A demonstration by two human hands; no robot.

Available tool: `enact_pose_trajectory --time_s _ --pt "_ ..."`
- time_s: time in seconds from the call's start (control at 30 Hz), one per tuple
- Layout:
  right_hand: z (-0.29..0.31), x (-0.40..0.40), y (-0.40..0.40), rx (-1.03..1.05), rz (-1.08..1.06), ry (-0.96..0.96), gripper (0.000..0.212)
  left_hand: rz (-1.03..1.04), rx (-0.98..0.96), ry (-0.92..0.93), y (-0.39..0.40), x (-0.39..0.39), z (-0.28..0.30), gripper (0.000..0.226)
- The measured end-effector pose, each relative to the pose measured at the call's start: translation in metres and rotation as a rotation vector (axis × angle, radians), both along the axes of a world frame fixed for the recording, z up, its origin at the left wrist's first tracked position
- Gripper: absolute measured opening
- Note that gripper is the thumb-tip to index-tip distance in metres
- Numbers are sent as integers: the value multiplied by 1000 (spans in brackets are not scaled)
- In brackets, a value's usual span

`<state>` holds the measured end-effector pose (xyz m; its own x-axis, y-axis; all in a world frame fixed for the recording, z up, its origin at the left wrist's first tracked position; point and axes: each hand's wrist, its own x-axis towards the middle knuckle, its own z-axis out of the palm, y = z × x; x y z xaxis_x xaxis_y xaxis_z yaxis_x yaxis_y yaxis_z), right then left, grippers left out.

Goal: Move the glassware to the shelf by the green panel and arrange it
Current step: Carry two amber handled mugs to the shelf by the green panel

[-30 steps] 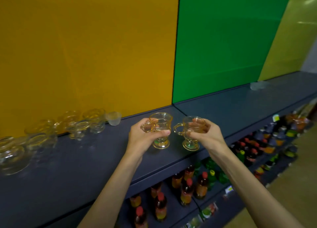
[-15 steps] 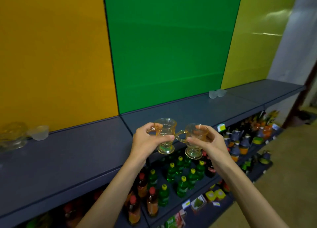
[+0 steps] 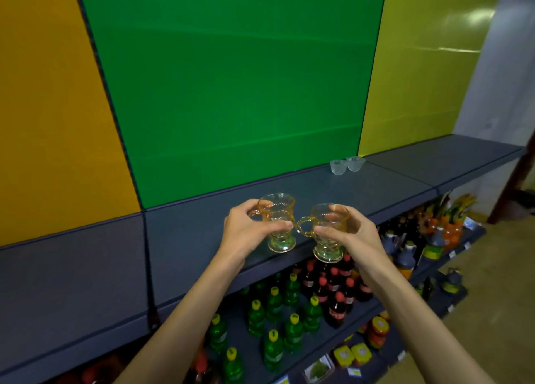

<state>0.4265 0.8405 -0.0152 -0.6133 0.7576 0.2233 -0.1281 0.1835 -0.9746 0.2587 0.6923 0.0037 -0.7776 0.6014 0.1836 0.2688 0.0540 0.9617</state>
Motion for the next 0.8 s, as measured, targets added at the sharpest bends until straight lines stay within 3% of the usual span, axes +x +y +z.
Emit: enact_pose_trajectory --time_s 0.37,0.8 --pt "0 -93 161 39 113 -92 62 131 -51 54 129 -74 -5 57" --pt "-2 -198 266 137 312 -155 65 346 -199 40 209 -131 -3 54"
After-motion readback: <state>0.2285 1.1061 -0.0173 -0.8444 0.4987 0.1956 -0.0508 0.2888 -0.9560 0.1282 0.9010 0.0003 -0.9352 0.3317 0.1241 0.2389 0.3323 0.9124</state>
